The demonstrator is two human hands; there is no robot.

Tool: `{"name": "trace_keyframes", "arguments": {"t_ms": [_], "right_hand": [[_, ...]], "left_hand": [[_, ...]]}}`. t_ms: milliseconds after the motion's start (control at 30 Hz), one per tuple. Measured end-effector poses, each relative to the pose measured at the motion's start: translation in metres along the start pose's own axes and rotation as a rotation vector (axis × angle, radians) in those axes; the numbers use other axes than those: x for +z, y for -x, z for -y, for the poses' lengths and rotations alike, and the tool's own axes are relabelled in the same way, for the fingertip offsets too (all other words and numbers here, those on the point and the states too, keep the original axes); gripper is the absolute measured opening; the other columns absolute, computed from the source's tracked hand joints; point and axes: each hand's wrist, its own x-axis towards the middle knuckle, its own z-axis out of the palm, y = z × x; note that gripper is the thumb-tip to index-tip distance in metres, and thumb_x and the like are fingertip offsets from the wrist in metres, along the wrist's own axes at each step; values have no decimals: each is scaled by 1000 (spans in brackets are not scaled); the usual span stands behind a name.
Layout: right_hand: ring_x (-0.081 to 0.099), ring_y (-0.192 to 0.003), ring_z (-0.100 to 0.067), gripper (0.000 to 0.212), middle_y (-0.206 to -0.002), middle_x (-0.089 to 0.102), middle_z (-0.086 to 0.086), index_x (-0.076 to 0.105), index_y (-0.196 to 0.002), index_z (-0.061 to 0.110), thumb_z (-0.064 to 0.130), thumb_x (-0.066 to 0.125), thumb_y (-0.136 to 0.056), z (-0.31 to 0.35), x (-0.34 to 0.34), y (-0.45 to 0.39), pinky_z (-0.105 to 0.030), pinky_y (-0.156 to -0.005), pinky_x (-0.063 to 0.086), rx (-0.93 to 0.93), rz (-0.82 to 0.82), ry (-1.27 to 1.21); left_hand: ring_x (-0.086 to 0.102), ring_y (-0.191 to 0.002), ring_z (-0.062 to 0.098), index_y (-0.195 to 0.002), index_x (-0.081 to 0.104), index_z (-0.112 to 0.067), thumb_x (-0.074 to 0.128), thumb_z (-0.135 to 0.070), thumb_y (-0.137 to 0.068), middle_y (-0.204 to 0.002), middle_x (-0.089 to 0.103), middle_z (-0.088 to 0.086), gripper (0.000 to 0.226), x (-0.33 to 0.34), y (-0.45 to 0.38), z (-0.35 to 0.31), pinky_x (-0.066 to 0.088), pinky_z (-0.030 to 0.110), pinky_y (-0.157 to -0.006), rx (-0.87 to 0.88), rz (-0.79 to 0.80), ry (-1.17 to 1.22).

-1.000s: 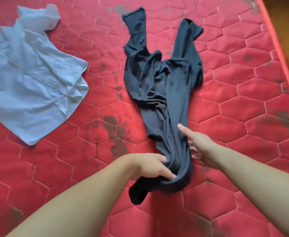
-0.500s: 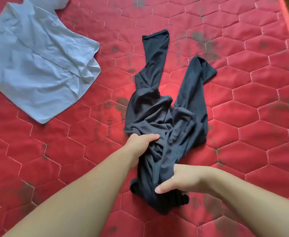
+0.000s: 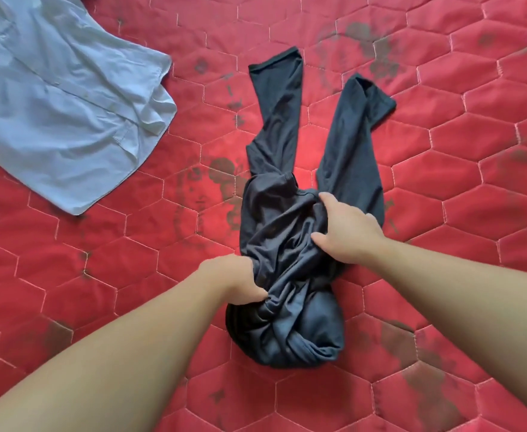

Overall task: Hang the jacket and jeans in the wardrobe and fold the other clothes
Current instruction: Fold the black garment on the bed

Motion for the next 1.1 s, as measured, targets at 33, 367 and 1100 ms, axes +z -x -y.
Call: {"name": "trace_keyframes", "arguments": {"t_ms": [33, 367, 1100], "right_hand": [[55, -119, -31, 53, -128, 60, -6, 41, -131, 18, 36, 60, -86, 0, 5, -3, -42, -95, 41, 30, 54, -8], [42, -65, -15, 17, -60, 42, 2, 46, -63, 22, 13, 58, -72, -9, 4, 41, -28, -62, 37, -416, 331, -79], [56, -78, -8, 23, -84, 57, 13, 57, -80, 30, 46, 74, -76, 14, -99, 40, -29, -72, 43, -247, -363, -499]], "left_hand": [[59, -88, 26, -77, 53, -21, 54, -67, -78, -86, 62, -2, 46, -4, 2, 1, 49, 32, -78, -17, -48, -44], [21, -146, 19, -151, 22, -35, 47, -6, -82, -160, 21, -10, 79, -66, -31, -30, 33, 46, -109, 289, -544, 114], [51, -82, 25, -79, 57, -18, 50, -24, -71, -90, 57, -2, 12, -173, 38, -37, 46, 38, -69, 702, -761, -66]]}}
